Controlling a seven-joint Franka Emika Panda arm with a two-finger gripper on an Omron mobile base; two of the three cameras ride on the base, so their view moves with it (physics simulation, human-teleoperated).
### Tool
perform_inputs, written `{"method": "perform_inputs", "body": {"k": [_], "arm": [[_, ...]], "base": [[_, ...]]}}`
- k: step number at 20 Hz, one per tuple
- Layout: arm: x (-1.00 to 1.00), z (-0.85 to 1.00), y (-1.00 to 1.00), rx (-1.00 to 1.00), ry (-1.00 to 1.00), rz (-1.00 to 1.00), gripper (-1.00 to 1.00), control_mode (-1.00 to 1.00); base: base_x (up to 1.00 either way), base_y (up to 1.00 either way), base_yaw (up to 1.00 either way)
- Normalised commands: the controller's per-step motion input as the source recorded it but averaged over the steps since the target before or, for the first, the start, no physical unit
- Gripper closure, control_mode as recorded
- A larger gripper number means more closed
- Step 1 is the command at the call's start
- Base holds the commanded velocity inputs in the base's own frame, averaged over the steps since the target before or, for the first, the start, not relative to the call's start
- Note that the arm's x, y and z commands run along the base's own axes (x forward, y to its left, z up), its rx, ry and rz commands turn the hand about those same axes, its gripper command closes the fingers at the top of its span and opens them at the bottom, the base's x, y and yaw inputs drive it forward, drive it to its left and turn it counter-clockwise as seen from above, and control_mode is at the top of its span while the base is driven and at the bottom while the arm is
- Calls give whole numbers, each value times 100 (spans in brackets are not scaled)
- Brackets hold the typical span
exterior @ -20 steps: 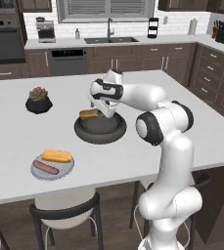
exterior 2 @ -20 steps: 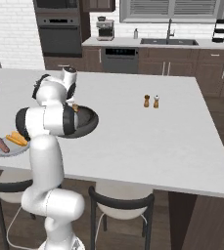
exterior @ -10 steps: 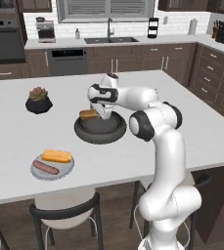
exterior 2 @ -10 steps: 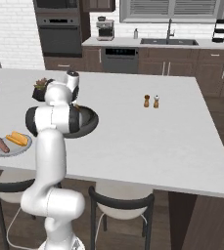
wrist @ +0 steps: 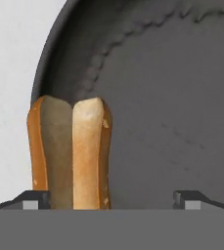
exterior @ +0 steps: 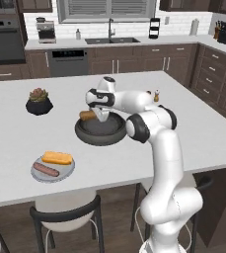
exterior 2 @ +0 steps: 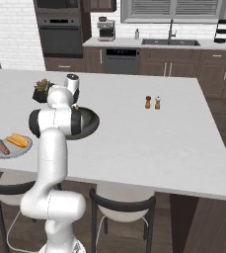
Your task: Place one bun and one sausage from the bowl on each plate.
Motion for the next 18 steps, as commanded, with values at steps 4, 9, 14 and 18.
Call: {"method": "perform_inputs", "body": {"k": [4,9,14,18], "arm": [[18,0,1,0,-3,-2,-100,-100],[1,0,0,0,-2,-1,-100,-100],[23,-12,0,0,0,-3,-100,-100],[35,-30,0,0,1,-4,-100,-100]], "base": [[0,0,0],[0,0,0],[0,0,0],[0,0,0]]}}
